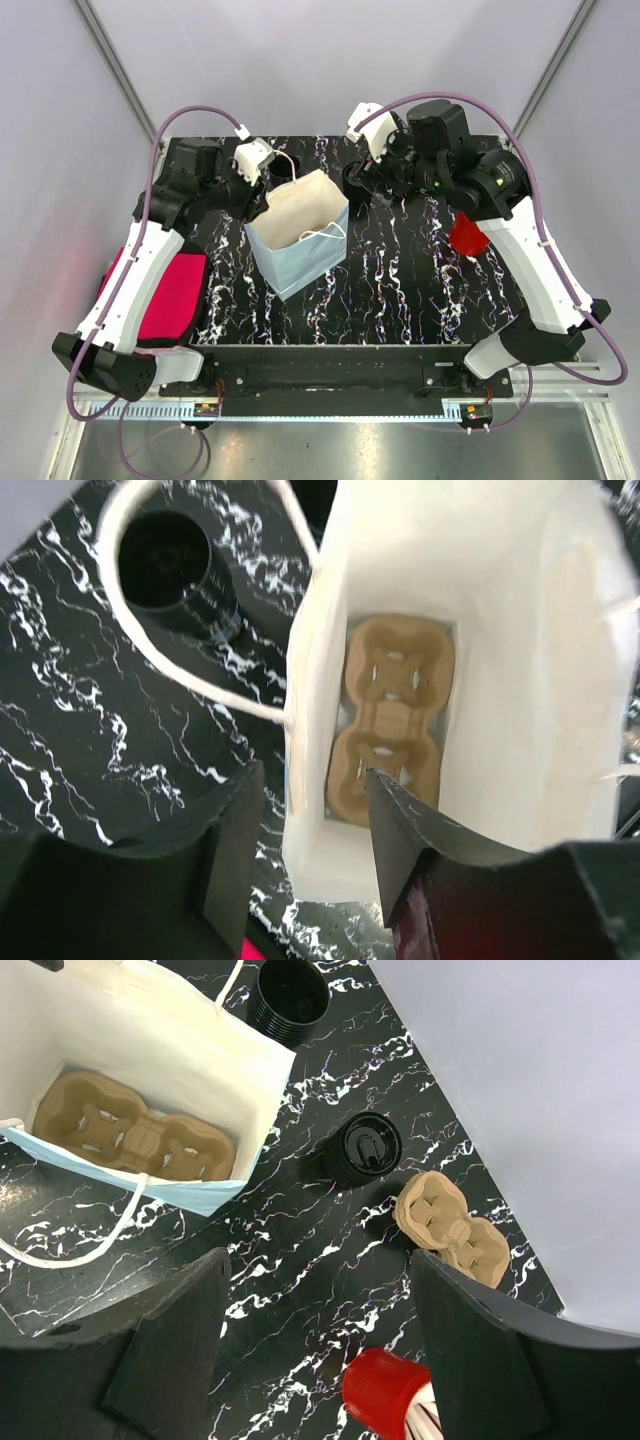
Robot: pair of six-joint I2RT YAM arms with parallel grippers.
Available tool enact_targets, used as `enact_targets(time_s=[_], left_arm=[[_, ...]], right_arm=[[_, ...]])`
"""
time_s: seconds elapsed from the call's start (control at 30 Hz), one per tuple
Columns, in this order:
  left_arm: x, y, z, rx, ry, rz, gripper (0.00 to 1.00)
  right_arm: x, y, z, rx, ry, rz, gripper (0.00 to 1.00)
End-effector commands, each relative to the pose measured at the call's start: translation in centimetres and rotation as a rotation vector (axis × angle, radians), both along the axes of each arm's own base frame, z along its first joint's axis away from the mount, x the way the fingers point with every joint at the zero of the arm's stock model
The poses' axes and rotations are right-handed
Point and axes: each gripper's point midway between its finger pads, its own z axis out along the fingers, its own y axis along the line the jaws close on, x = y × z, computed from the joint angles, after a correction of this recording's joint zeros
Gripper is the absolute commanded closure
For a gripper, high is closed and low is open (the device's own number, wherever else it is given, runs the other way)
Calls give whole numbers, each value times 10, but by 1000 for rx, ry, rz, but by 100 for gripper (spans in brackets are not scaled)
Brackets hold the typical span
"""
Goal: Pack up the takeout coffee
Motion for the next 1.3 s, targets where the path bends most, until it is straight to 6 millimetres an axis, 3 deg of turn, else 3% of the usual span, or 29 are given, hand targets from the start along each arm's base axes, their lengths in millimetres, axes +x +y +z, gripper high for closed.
enact_targets(time_s=[0.0, 0.37, 0.5, 0.6, 0.83, 1.27], left_arm=[[4, 11, -9, 57, -20, -6, 53], [19, 20, -25, 94, -1, 10, 64], [20, 22, -29, 106, 1, 12, 79], [20, 23, -29, 114, -6, 6, 82], [20, 33, -23, 140, -25, 30, 99], [33, 72, -15, 206, -66, 107, 100]], right_arm=[[2, -2, 15, 51, -37, -18, 21], [-2, -5, 16, 55, -36, -16, 21], [-2, -4, 16, 56, -35, -14, 21], [-2, -4, 18, 57, -40, -14, 21], [0, -5, 20, 56, -47, -22, 21], [-1, -5, 23, 63, -51, -24, 21]])
